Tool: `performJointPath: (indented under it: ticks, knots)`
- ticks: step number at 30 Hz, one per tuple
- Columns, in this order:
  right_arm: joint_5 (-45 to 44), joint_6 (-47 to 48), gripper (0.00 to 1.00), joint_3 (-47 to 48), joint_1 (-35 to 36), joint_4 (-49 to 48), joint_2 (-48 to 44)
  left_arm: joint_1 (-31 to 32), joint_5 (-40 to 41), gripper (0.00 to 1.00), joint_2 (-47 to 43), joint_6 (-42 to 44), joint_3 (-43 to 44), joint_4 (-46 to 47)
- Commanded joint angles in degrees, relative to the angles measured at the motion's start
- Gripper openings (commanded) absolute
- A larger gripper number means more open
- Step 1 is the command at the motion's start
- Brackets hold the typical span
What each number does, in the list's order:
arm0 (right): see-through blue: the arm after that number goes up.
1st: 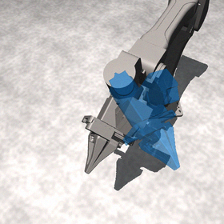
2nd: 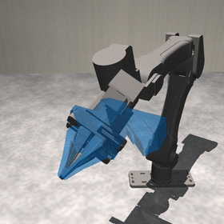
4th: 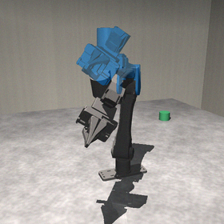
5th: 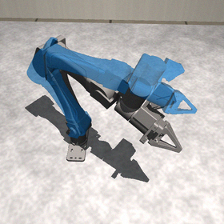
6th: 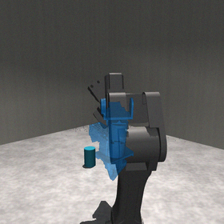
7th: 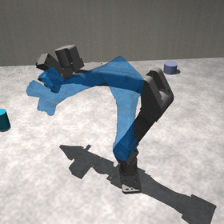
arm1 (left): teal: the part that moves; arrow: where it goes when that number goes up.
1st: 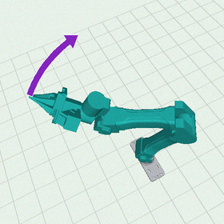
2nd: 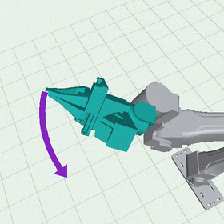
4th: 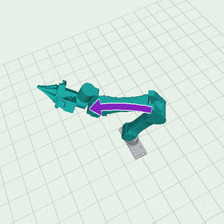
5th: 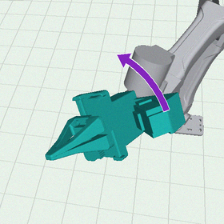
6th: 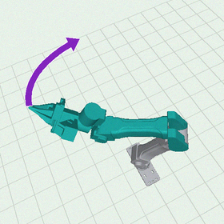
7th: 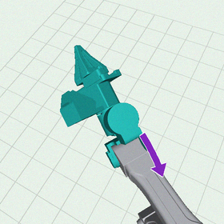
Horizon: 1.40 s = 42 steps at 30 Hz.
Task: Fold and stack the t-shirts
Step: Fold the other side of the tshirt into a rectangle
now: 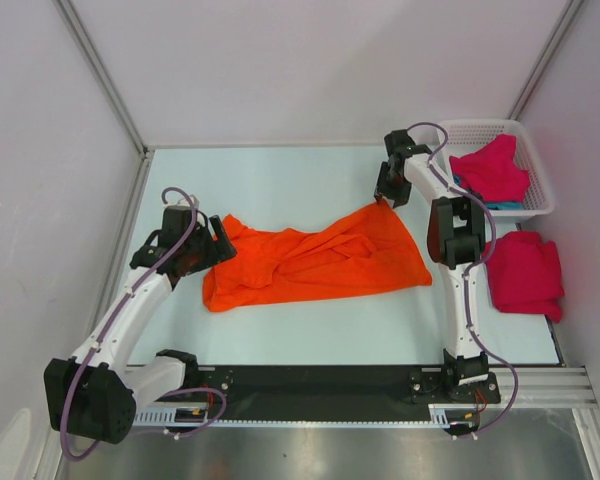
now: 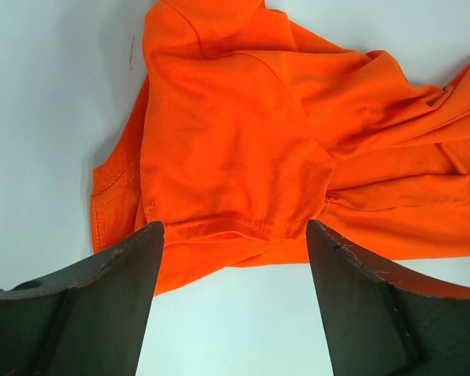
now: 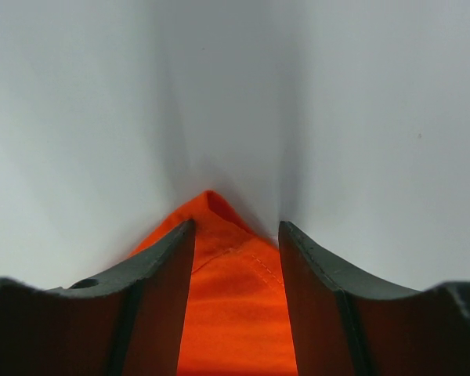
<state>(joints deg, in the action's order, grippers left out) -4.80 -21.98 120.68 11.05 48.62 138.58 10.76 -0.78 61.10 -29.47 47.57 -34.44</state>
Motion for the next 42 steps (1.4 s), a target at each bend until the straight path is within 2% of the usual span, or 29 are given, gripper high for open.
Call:
performJointPath:
  ticks: [1, 2, 3, 4, 5, 8, 13, 27, 42]
  knots:
    - [1.02, 1.58, 0.49, 1.66, -0.15, 0.34, 0.72, 0.31, -0.19, 0.79, 0.16, 1.09, 0.15, 1.04]
    - [1.37, 2.11, 0.45, 1.49, -0.15, 0.25, 0.81, 0.31, -0.1, 0.78, 0.16, 1.09, 0.15, 1.12]
    - [2.33, 2.37, 0.19, 1.31, -0.24, -0.01, 0.55, 0.31, -0.19, 0.79, 0.33, 1.09, 0.07, 1.21]
    - [2.6, 2.38, 0.03, 0.7, -0.24, -0.19, 0.55, 0.22, -0.1, 0.79, 0.42, 1.0, -0.02, 1.39]
    - [2.86, 2.38, 0.0, 0.17, -0.24, -0.28, 0.11, 0.31, -0.19, 0.79, 0.42, 0.91, -0.2, 1.48]
    - [3.57, 2.55, 0.0, -3.78, -0.15, -2.56, -2.34, 0.31, -0.54, 0.78, 0.77, 0.65, -0.72, 2.27]
    - [-0.2, 2.73, 0.0, -9.14, 0.02, -5.37, -10.15, 0.4, -0.89, 0.78, 1.48, 0.38, -1.43, 3.5]
    - [-8.56, 2.11, 0.0, -21.89, 3.71, -6.26, -28.88, 0.49, -1.16, 0.77, 0.07, -0.06, -3.89, 5.34]
    - [-12.34, -1.14, 0.0, -45.79, 7.94, -6.17, -45.24, 0.49, -1.6, 0.77, -1.78, -0.06, -3.8, 4.47]
